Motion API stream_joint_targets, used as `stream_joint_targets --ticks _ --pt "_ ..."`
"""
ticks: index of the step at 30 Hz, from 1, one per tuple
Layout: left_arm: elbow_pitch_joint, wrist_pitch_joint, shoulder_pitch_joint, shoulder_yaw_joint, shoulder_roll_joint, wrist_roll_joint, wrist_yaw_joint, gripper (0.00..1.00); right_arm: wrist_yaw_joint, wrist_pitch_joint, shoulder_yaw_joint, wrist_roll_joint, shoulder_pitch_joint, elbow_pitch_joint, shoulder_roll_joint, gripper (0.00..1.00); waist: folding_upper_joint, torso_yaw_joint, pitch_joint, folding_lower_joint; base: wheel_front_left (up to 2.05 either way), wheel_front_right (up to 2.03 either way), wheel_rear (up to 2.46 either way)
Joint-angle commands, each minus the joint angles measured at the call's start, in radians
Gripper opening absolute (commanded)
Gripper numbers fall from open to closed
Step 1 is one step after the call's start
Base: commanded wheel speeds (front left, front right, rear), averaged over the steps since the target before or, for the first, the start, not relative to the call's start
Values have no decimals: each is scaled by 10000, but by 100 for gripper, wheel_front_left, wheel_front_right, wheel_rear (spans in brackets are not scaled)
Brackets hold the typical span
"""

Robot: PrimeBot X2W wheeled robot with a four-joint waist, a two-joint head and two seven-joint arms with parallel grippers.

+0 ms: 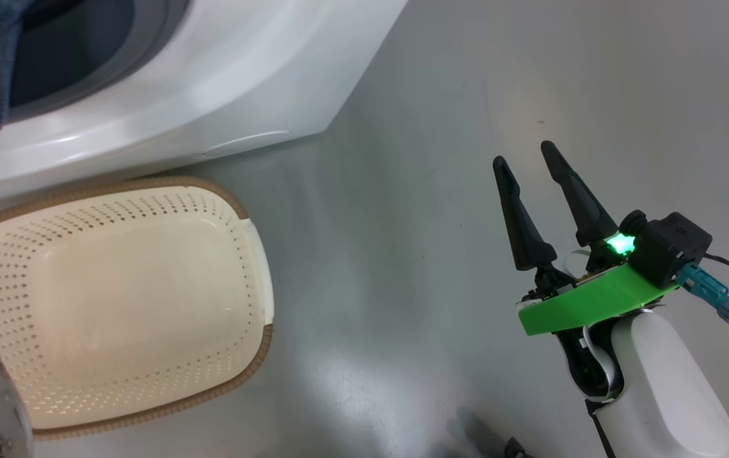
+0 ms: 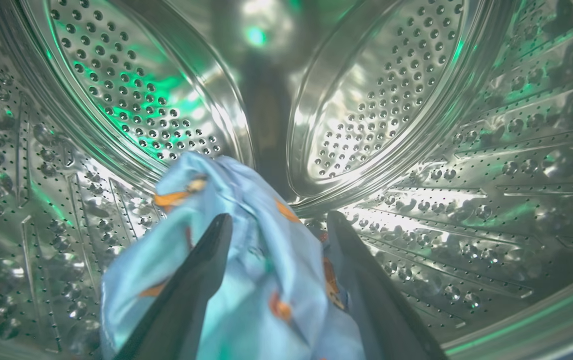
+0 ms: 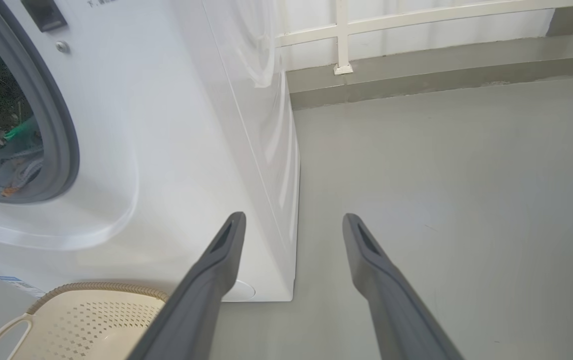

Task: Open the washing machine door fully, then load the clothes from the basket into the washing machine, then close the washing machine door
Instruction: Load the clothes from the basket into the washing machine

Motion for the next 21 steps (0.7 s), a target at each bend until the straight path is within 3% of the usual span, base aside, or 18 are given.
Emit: stream_joint_targets --ticks 1,21 --pt "-167 -24 -124 16 367 86 -17 100 16 -48 154 -96 1 -181 16 100 -1 77 -72 0 0 0 0" --pt "-459 -24 1294 -648 206 205 -27 100 16 -48 -18 -73 167 -151 -40 100 -1 554 -744 0 0 0 0"
